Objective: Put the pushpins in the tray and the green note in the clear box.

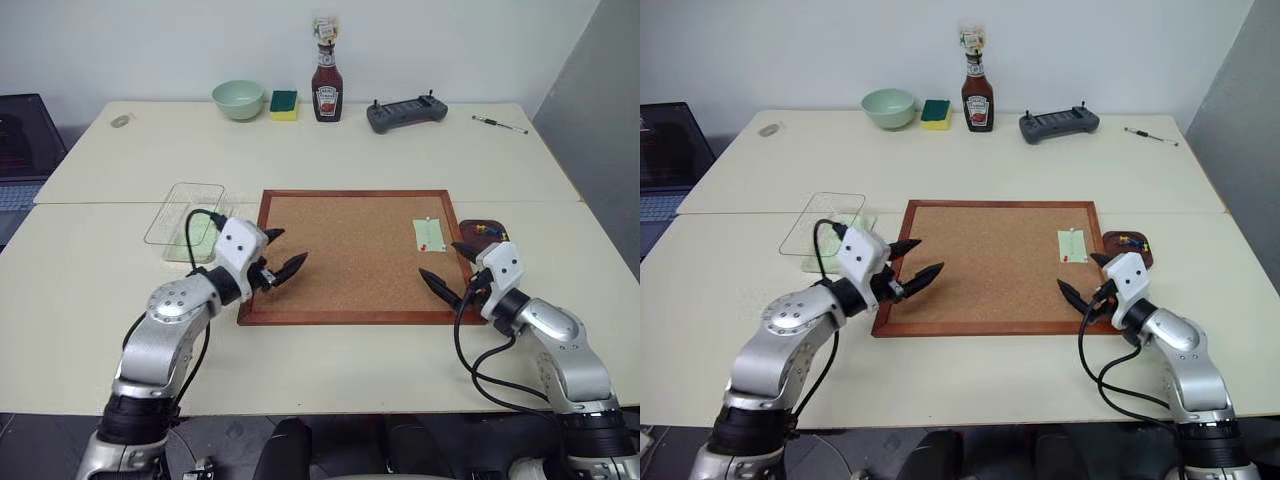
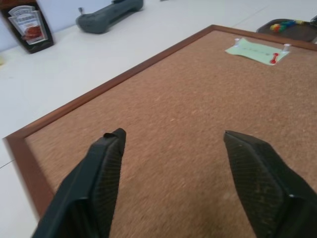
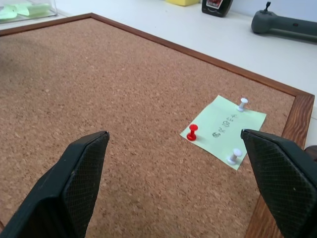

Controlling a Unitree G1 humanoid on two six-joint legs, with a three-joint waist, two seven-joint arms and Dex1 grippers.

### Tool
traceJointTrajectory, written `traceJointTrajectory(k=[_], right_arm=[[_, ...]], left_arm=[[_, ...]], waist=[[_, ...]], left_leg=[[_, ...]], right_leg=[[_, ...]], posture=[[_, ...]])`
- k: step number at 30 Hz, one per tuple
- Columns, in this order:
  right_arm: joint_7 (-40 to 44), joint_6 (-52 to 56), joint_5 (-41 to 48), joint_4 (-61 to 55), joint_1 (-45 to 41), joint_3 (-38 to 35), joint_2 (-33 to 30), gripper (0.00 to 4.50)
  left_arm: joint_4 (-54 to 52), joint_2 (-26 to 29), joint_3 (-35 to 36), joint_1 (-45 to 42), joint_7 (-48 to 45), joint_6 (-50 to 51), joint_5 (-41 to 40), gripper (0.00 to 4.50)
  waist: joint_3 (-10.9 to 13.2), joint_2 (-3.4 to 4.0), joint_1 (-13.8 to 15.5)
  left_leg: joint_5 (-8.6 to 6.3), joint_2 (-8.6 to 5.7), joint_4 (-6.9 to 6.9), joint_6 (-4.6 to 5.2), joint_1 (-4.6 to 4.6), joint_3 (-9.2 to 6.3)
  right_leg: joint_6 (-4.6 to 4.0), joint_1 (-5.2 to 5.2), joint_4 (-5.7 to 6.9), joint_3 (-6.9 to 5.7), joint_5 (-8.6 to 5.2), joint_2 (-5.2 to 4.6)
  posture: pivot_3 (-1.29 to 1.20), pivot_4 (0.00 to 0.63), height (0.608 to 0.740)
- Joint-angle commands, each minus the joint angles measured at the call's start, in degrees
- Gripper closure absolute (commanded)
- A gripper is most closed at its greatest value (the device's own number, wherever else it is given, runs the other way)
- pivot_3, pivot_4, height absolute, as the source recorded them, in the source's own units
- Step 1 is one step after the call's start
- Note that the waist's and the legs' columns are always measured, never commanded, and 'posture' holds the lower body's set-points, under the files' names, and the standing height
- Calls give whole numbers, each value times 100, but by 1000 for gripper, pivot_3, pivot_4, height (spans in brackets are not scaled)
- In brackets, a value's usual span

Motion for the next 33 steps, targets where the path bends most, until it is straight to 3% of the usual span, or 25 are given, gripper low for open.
traceJointTrajectory(k=[1, 14, 25, 33], right_arm=[[-79, 94, 95, -427, 27, -74, 34, 0], [-209, 321, 49, -754, 151, -56, 92, 0], [-364, 807, 60, -805, -91, -86, 43, 0], [-469, 1647, 101, 173, -1337, -79, 90, 0]], left_arm=[[504, -218, -380, -496, -303, -371, 155, 2118], [2425, -1098, -888, -1510, -551, -1133, 598, 4458], [3373, -1362, -1075, -1616, -620, -1373, 1015, 4458], [3658, -1402, -1199, -1558, -730, -1564, 1231, 4458]], waist=[[0, 0, 1], [0, 0, -6], [0, 0, -8], [-6, 10, -7]], left_leg=[[0, 0, 0, 0, 0, 1], [0, -2, 1, 0, -1, 1], [0, -4, 2, 0, 0, 1], [0, -4, 0, 1, 44, 2]], right_leg=[[0, 1, -1, 2, 0, 0], [0, -2, 1, 2, 0, 0], [0, -1, 0, 2, 0, -1], [1, 39, -3, 3, 0, -1]], posture=[[0, 150, 740], [0, 150, 740], [0, 150, 740], [0, 150, 740]])
